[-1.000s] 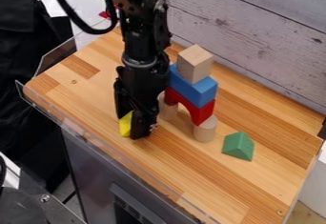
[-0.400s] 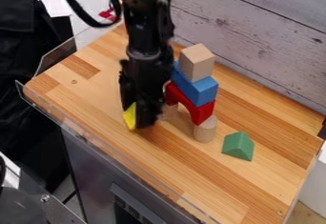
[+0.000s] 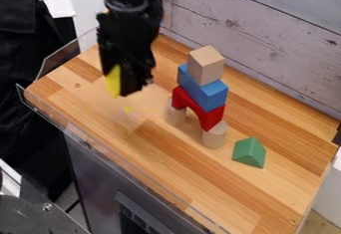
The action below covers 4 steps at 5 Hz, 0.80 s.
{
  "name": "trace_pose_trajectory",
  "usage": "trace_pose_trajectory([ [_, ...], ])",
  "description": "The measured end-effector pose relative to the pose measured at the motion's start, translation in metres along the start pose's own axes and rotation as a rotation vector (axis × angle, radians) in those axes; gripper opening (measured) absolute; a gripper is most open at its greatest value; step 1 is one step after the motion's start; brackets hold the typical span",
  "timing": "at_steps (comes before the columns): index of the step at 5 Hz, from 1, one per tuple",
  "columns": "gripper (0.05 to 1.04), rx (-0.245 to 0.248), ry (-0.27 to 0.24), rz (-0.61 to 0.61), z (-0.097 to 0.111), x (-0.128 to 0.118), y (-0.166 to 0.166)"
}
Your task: Put the yellow triangle on top of the tower
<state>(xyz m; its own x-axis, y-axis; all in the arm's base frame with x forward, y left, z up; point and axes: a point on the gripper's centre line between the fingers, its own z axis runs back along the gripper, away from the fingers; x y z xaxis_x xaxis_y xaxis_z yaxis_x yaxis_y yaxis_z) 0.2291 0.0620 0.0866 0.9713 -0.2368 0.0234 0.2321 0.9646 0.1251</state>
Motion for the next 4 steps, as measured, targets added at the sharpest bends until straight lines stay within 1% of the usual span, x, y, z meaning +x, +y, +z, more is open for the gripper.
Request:
trace_pose_trajectory([
  [1,0.565,0.003,-0.019,0.024,0.023,0.008,0.004],
  [2,0.566,-0.032,-0.054,0.011,0.059,0.033,-0.003],
  [3,0.566,-0.061,-0.053,-0.044,0.084,0.048,-0.017],
  [4,0.566,-0.059,-0.047,-0.090,0.100,0.053,-0.028],
])
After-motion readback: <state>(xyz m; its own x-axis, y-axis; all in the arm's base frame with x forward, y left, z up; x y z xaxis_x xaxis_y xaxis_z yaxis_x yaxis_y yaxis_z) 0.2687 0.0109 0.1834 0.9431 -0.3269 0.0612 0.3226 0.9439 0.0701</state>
